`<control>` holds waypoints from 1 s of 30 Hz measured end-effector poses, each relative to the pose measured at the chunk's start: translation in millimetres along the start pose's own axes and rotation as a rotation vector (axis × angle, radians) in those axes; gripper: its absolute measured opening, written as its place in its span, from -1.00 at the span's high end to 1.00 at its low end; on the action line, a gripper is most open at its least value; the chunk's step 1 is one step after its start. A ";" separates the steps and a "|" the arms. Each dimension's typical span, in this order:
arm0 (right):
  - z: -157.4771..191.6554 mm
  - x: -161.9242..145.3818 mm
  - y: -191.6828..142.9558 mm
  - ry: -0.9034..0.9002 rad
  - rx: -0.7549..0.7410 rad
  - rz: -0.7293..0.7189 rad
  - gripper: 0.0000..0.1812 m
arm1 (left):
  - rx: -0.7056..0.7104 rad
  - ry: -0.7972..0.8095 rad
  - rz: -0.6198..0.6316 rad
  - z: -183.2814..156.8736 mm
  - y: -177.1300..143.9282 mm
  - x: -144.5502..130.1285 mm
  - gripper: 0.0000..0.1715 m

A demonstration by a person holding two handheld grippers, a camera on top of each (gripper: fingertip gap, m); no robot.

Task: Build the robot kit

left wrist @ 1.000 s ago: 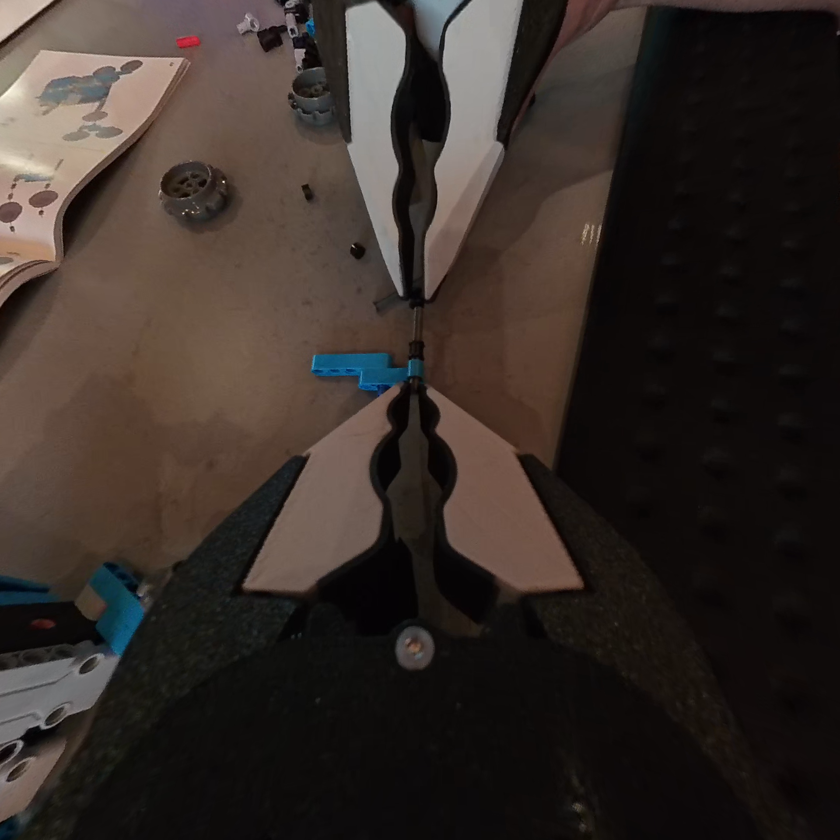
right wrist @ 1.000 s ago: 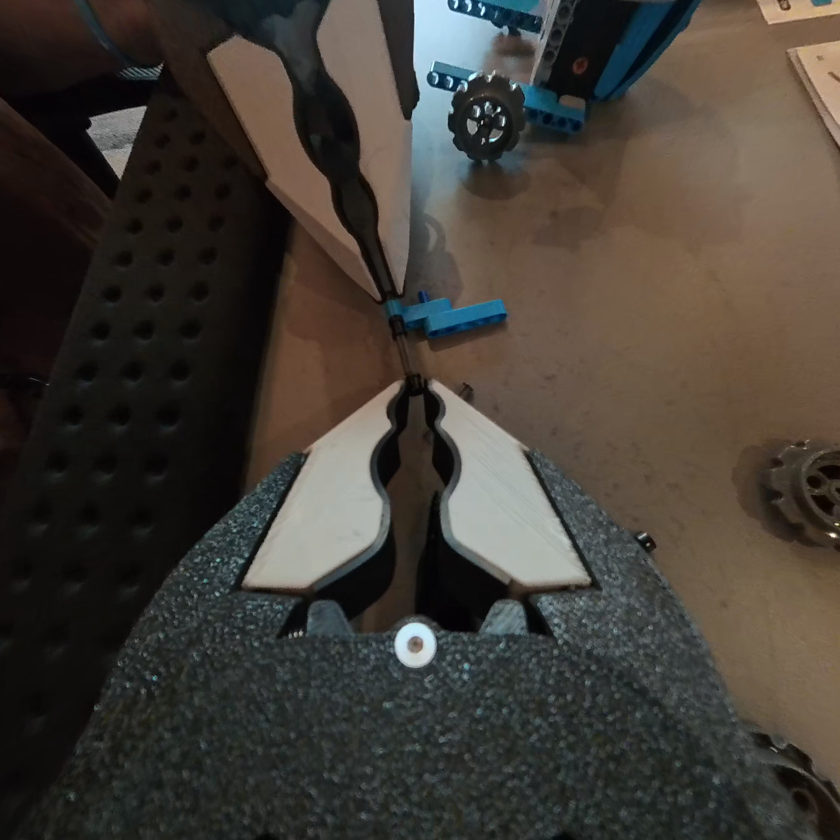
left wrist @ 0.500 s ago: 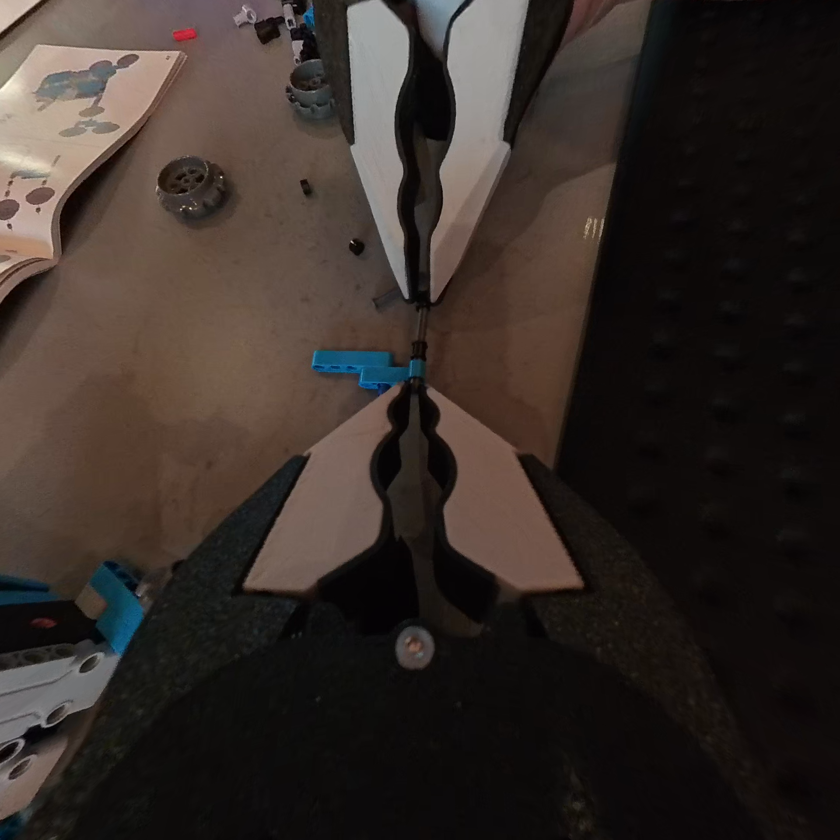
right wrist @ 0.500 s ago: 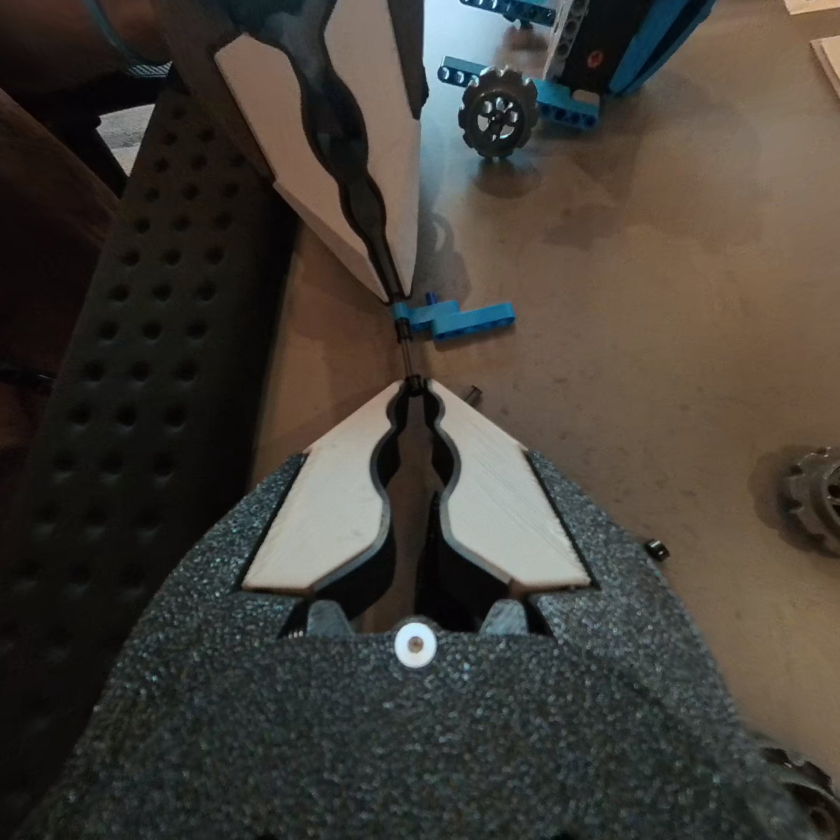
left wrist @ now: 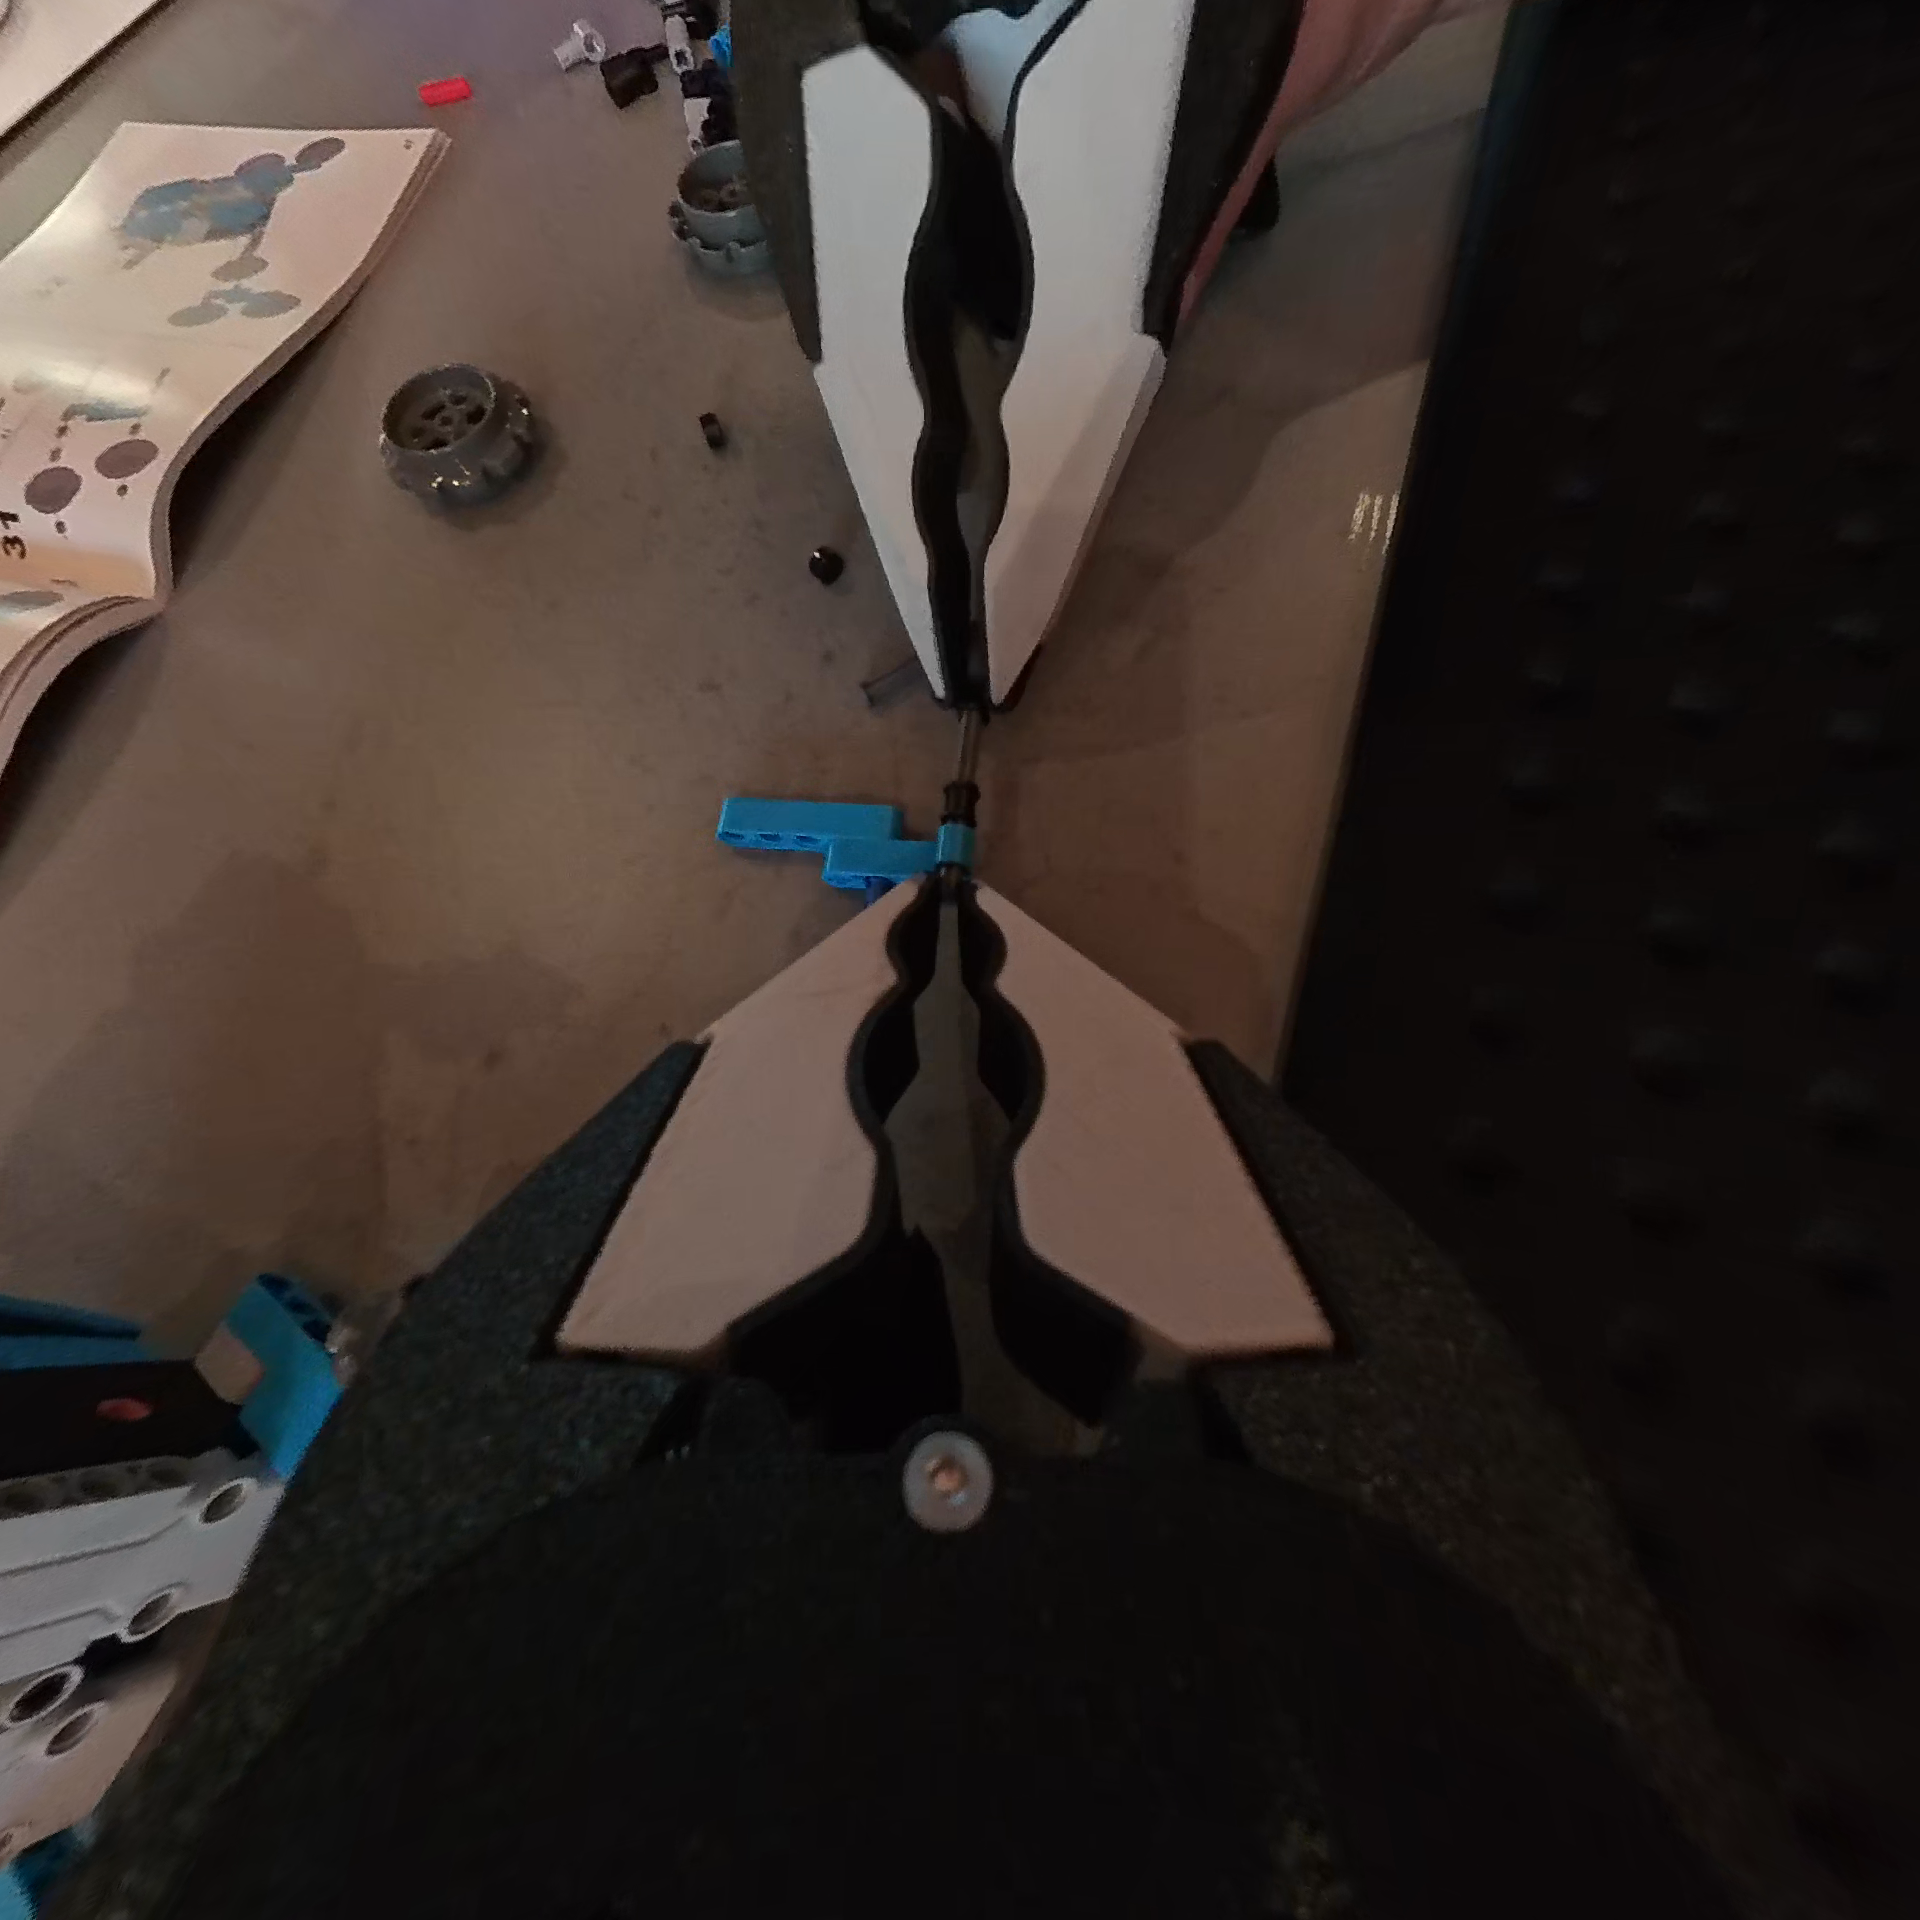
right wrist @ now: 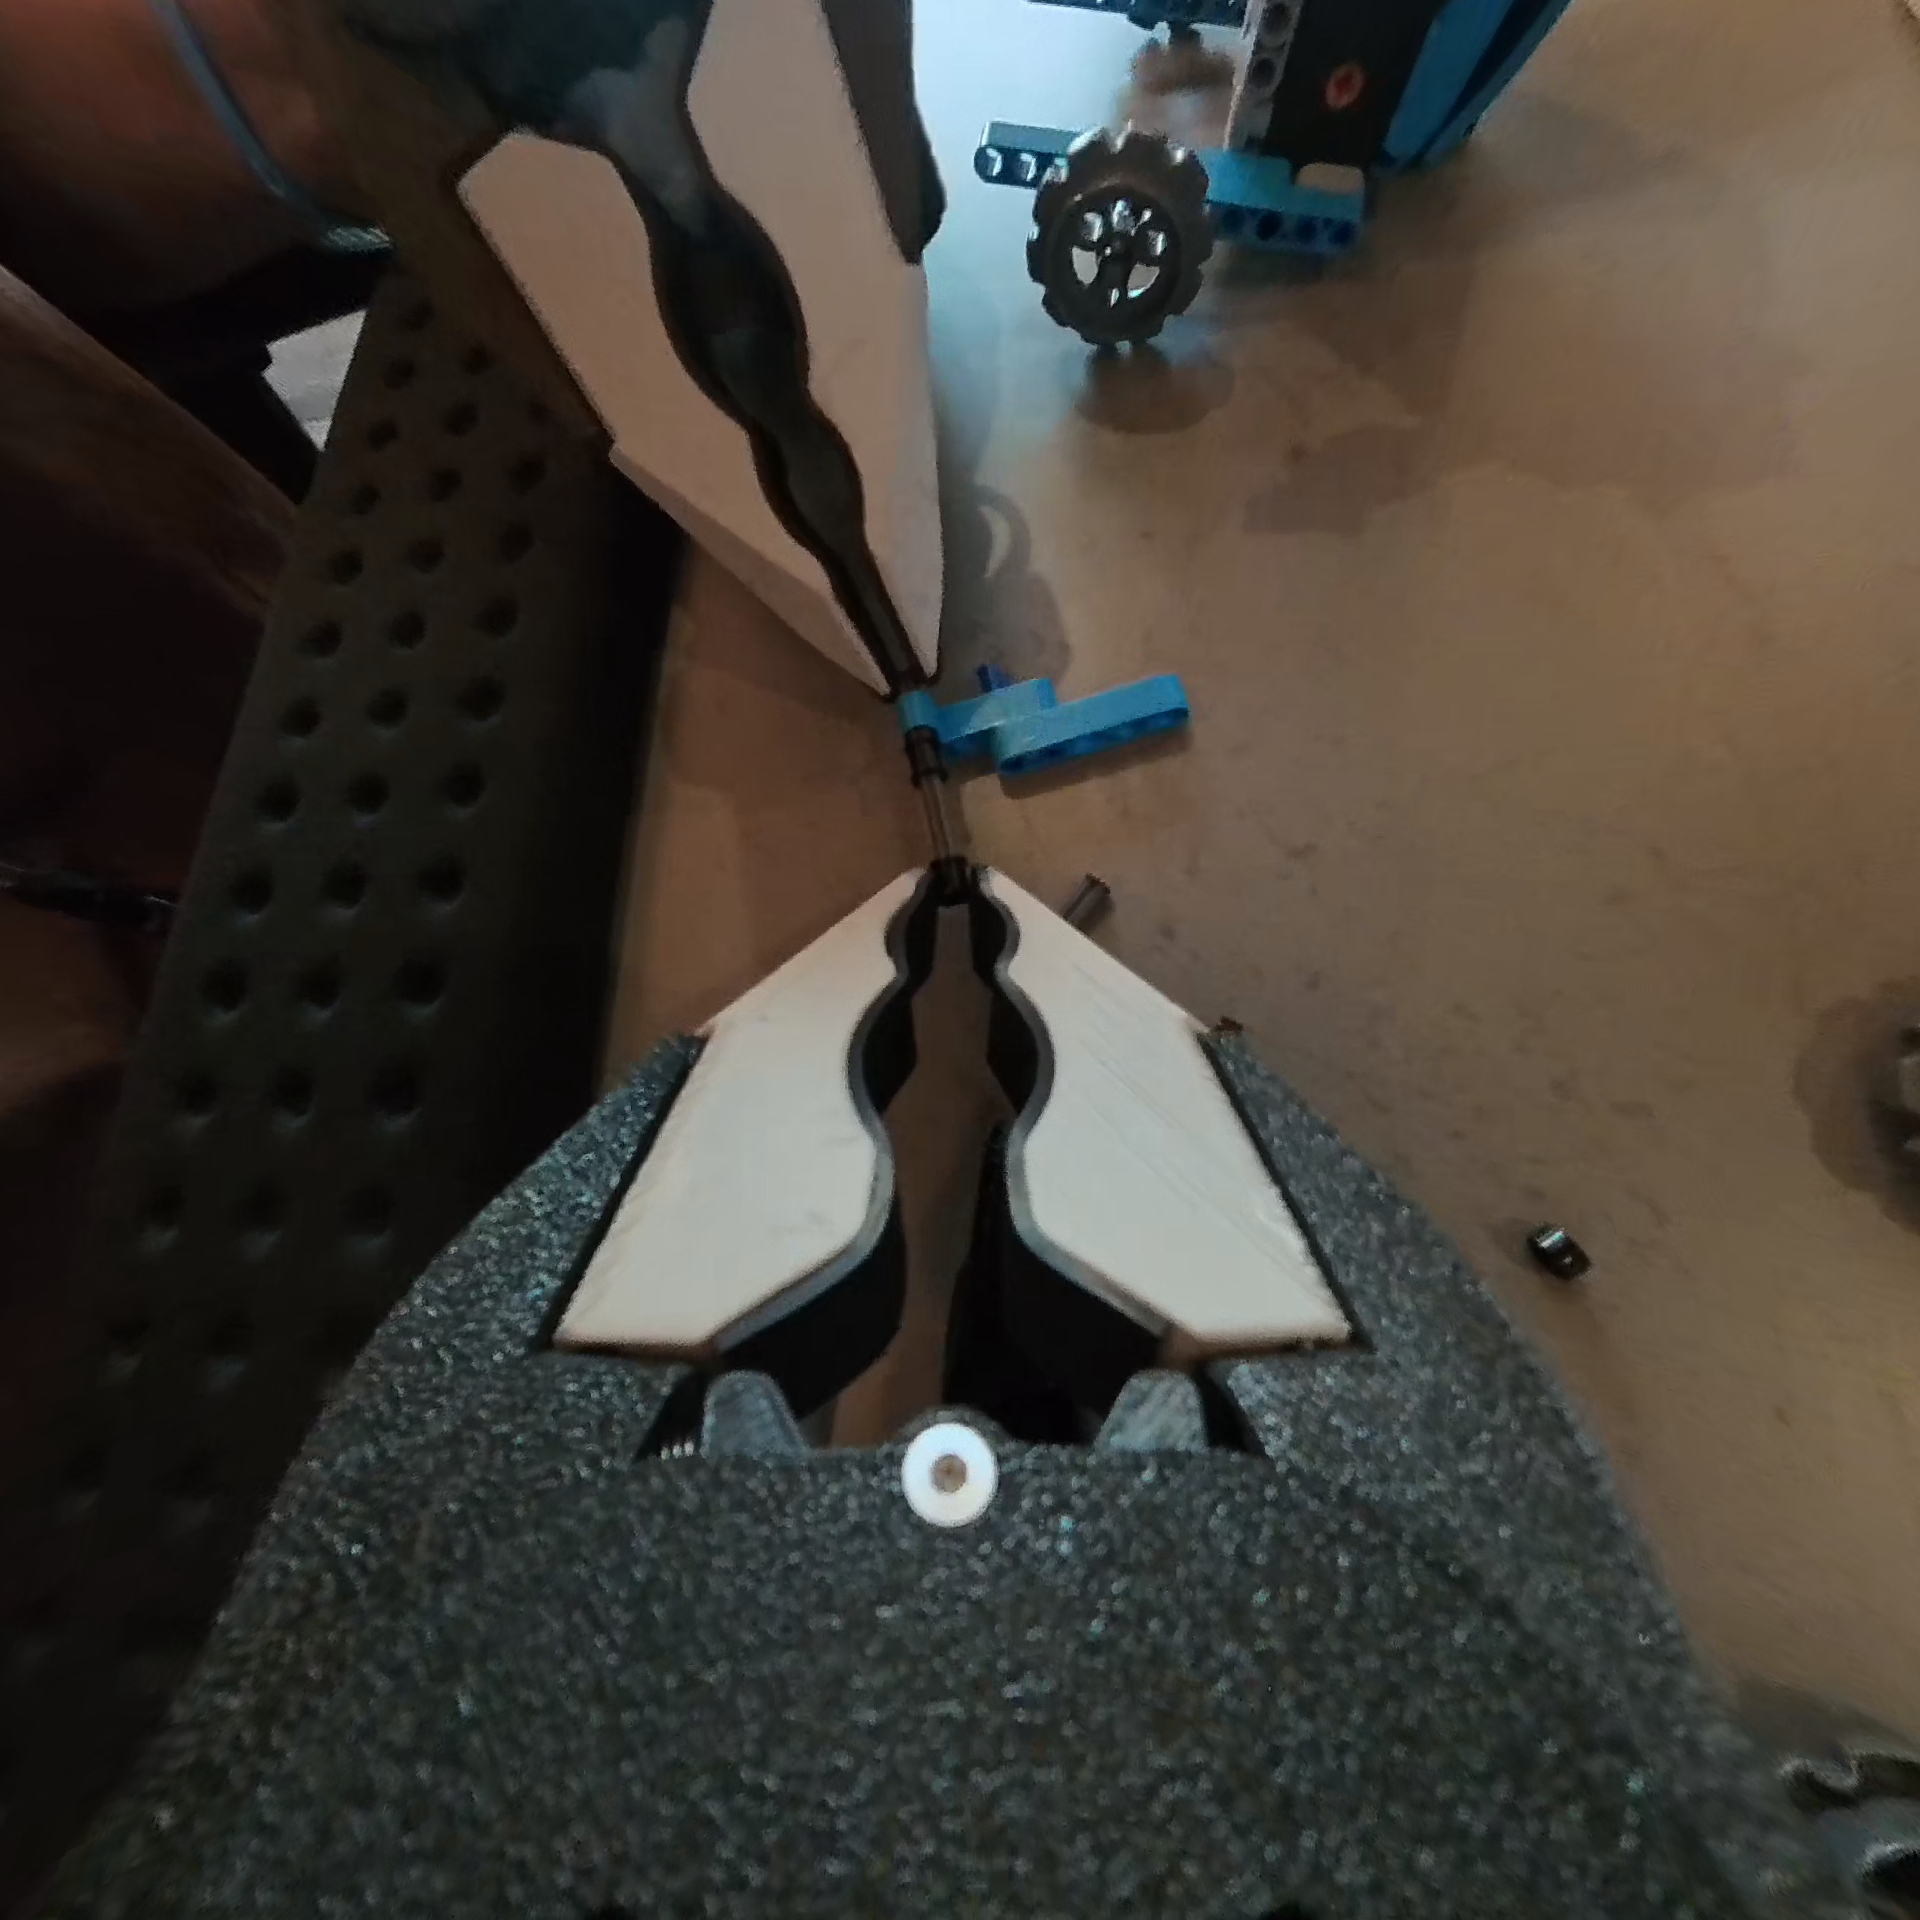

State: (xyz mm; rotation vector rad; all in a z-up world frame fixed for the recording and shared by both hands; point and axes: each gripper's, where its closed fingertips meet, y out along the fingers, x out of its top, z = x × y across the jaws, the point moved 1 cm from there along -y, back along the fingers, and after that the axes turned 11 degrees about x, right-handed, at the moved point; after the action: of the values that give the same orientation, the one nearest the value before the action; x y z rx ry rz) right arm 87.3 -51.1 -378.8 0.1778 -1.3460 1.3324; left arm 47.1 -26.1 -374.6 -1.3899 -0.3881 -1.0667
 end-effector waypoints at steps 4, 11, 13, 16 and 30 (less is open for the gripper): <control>-1.1 -1.0 1.6 -0.001 -0.004 0.009 0.92 | -0.003 -0.005 -0.005 0.2 -0.1 0.6 0.98; -1.2 -2.9 4.3 -0.044 -0.026 0.040 0.93 | 0.001 -0.004 -0.007 0.3 0.2 1.0 0.98; -1.2 -2.5 4.4 -0.067 -0.032 0.045 0.93 | -0.001 -0.007 -0.005 0.5 0.8 1.0 0.97; 1.9 0.6 10.2 -0.088 -0.006 0.055 0.93 | 0.002 0.000 -0.009 -0.3 1.6 2.3 0.97; -0.8 11.4 13.9 -0.092 -0.032 0.033 0.95 | 0.035 0.059 0.036 -2.7 7.3 -3.7 0.99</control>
State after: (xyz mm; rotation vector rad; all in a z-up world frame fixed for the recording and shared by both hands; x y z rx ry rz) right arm 73.7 -39.2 -378.4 0.1976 -1.4522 1.3429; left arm 50.0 -28.4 -382.4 -1.3265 -0.3362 -1.0639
